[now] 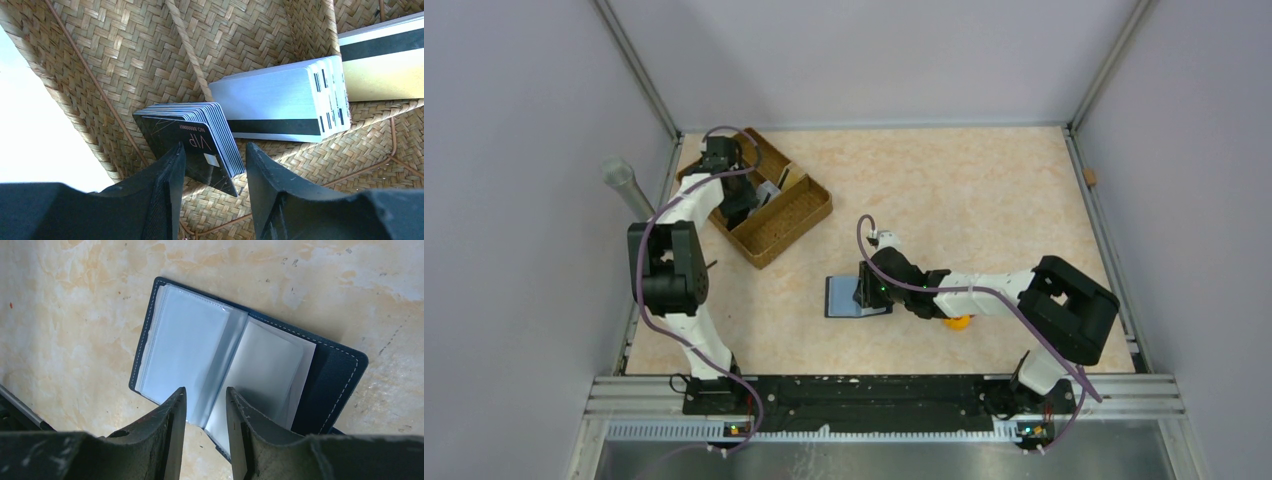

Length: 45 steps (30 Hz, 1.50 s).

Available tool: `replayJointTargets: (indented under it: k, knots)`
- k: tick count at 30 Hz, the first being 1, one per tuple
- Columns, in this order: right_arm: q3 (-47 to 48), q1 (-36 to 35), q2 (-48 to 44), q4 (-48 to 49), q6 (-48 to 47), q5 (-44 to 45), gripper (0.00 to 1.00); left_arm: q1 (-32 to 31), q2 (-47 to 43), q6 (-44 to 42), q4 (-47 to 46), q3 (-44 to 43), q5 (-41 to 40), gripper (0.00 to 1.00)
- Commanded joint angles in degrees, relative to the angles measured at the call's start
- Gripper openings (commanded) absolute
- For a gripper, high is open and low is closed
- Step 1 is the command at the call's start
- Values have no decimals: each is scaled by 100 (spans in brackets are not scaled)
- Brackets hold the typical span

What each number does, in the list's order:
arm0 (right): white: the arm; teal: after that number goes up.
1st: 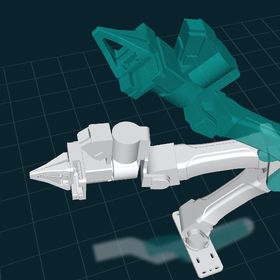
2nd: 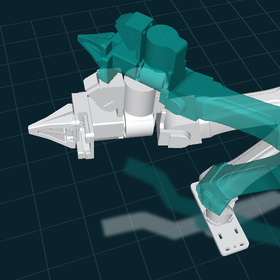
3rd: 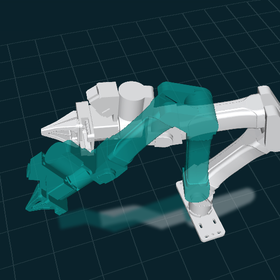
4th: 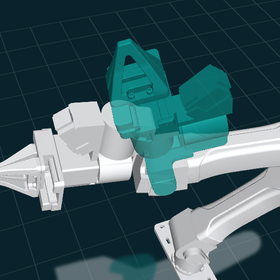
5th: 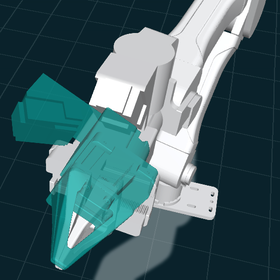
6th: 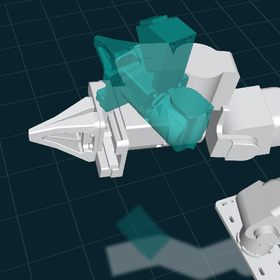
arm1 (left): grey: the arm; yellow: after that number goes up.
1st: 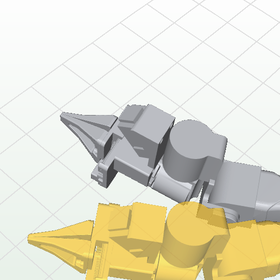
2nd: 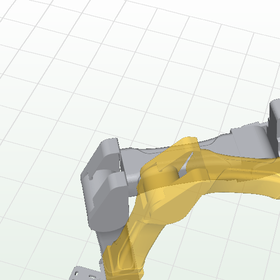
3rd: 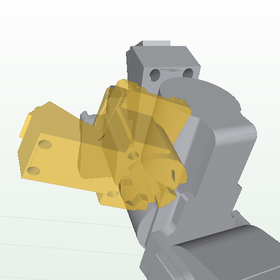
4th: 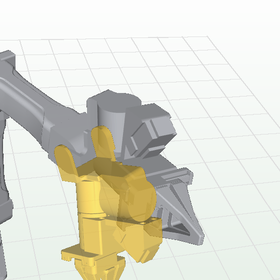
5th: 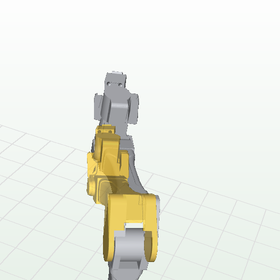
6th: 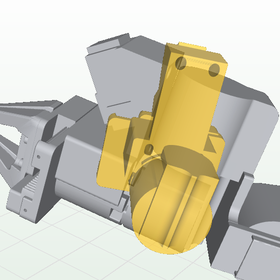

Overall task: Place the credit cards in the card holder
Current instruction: Pick up the credit card from the storage box.

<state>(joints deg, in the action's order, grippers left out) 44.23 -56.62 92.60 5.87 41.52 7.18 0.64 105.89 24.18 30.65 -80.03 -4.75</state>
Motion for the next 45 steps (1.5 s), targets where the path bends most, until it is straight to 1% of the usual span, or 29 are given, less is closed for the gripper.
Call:
replayJointTargets:
  k: [1, 6, 10, 13, 14, 17, 19, 20, 25, 27, 32, 38, 41, 45]
  knots:
    - [95, -46, -250, 4, -95, -24, 35, -38, -336, -28, -218, -13, 58, 49]
    - [104, -50, -259, -14, -99, -24, 35, -38, -428, -41, -218, 28, -43, 46]
    - [104, -48, -260, -13, -100, -37, 35, -38, -509, -61, -218, 42, -84, 41]
    - [104, -47, -260, -14, -100, -41, 35, -38, -563, -63, -218, 70, -102, 36]
    - [104, -46, -259, -18, -100, -37, 35, -38, -575, -75, -218, 69, -104, 32]
    - [105, -49, -260, -24, -102, -37, 35, -38, -603, -102, -216, 87, -113, 25]
    - [104, -50, -264, -24, -100, -37, 35, -38, -608, -127, -218, 111, -147, 24]
    - [104, -47, -260, -24, -100, -33, 35, -38, -586, -147, -195, 118, -209, 26]
    - [95, -45, -271, -20, -106, -46, 35, -38, -485, -89, -33, 28, -472, 44]
    - [95, -50, -279, -18, -107, -48, 35, -38, -433, -92, -48, -3, -510, 49]
    - [61, -48, -325, -24, -100, -34, 35, -38, -275, 5, 77, -42, -427, 49]
    - [42, -47, -349, -22, -100, -24, 35, 44, -223, 25, 8, 20, -155, 51]
    - [42, -50, -351, -15, -100, -32, 35, 66, -181, 14, -76, 49, 9, 54]
    - [34, -49, -369, -16, -95, -34, 35, 67, -71, 57, -24, 17, -5, 59]
